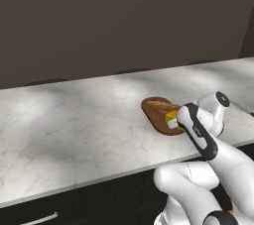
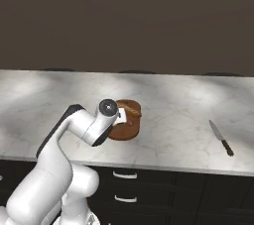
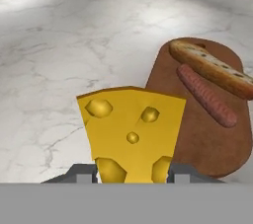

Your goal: Retrieve the sausage and cheese from the fridge and place them on the cutting board on the counter.

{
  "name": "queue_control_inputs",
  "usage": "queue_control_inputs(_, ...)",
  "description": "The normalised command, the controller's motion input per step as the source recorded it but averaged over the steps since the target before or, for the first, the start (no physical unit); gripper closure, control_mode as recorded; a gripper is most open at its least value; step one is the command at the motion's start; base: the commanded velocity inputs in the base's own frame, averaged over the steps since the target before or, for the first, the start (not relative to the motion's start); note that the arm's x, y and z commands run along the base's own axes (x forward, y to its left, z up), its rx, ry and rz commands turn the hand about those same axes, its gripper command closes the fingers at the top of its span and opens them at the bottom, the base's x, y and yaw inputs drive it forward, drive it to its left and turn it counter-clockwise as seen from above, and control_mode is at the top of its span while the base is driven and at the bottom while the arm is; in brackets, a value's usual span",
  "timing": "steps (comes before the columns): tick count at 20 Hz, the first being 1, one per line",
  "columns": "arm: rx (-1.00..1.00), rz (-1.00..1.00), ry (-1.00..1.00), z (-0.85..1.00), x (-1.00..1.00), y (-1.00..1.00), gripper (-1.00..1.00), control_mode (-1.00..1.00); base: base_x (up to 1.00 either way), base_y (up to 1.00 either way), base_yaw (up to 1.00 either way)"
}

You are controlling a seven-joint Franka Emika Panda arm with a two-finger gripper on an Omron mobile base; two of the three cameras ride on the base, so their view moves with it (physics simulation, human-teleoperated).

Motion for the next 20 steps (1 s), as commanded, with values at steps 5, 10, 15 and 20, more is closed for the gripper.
queue_control_inputs(5, -0.01, 0.04, 0.00, -0.18, 0.00, 0.00, 1.00, -1.00, 0.00, 0.00, 0.00)
queue_control_inputs(10, 0.00, 0.03, 0.00, -0.06, 0.01, 0.00, 1.00, -1.00, 0.00, 0.00, 0.00)
queue_control_inputs(15, 0.00, 0.02, 0.00, -0.09, 0.10, 0.00, 1.00, -1.00, 0.00, 0.00, 0.00)
queue_control_inputs(20, 0.00, 0.00, 0.00, -0.13, 0.29, 0.00, 1.00, -1.00, 0.00, 0.00, 0.00)
